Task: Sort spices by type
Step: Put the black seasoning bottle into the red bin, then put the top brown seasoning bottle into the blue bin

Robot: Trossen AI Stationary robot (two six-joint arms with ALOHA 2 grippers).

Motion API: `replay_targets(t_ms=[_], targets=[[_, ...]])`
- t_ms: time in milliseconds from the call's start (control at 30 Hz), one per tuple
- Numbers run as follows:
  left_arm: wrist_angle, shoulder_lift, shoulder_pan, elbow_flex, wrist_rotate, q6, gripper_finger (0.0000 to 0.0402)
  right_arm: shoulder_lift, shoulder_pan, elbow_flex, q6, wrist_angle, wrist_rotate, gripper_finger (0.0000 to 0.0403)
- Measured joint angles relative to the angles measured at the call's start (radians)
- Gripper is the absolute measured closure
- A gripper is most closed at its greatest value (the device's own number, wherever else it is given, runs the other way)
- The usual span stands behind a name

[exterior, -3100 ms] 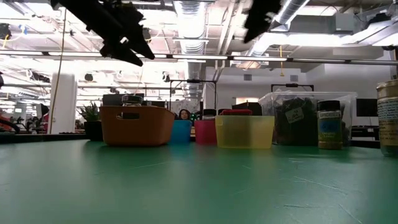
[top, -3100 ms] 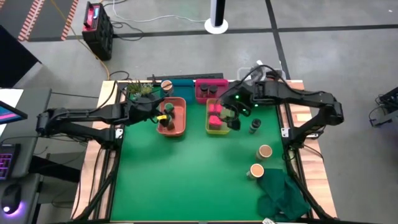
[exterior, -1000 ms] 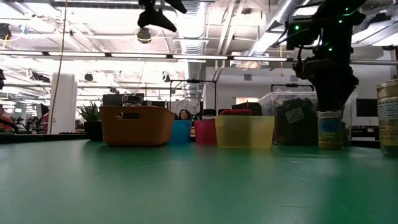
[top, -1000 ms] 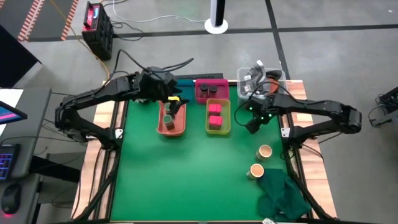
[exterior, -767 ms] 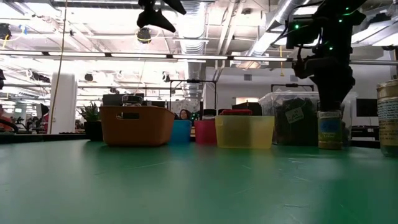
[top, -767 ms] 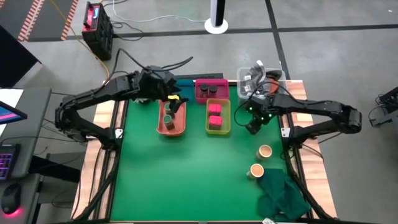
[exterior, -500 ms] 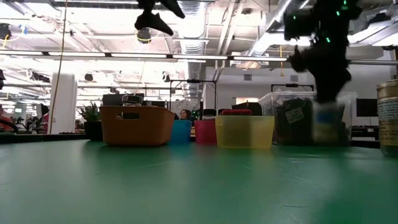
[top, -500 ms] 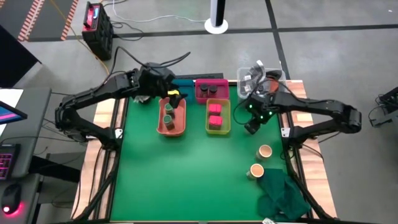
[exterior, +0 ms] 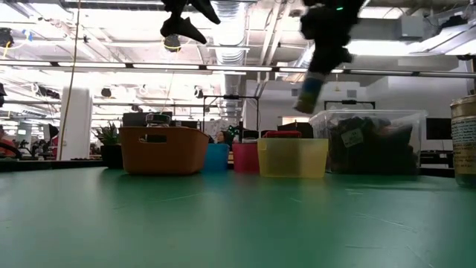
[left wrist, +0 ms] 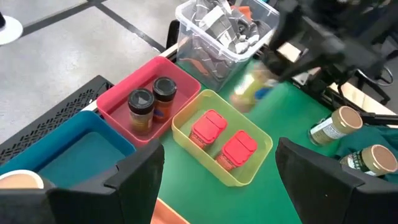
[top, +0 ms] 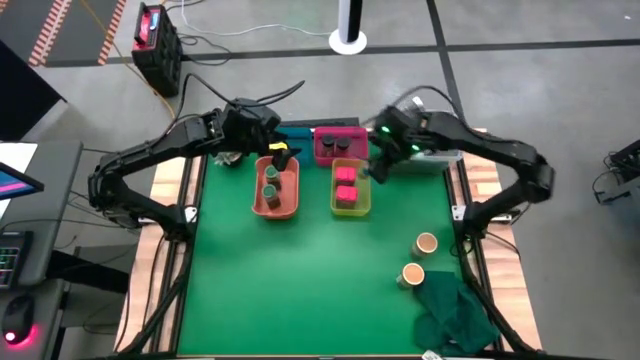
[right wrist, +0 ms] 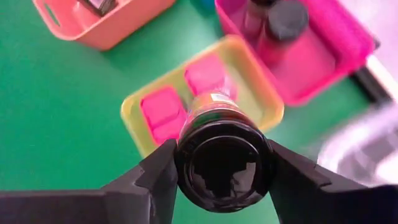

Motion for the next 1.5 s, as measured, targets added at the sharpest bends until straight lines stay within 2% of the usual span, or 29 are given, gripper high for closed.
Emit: replay_targets(t_ms=[167, 333, 700, 1100, 1500], targets=[[-0.001, 0.0, 0.0, 0.0, 0.02, 0.0, 0.0107, 0.18, -0.06, 0.171, -0.147, -0.037, 0.01, 0.0179], [0.002, -0.014, 0.0, 0.0, 0.058, -0.044, 0.0107, 0.31, -0.143, 0.286, -0.244, -0.117, 0.058, 0.0175], [0.001, -0.077, -0.027, 0.0, 0.043, -0.069, 0.0107, 0.48, -0.229, 0.347, -0.38, -0.08, 0.058, 0.0172], [-0.001, -0.076, -0.041, 0.0, 0.039, -0.062, 0.0107, 0.515, -0.235, 0.347, -0.403, -0.024, 0.057, 0.013], [0.004, -0.076, -0.041, 0.0, 0.014, 0.001, 0.0107, 0.471, -0.226, 0.347, -0.355, -0.077, 0.054, 0.0125]])
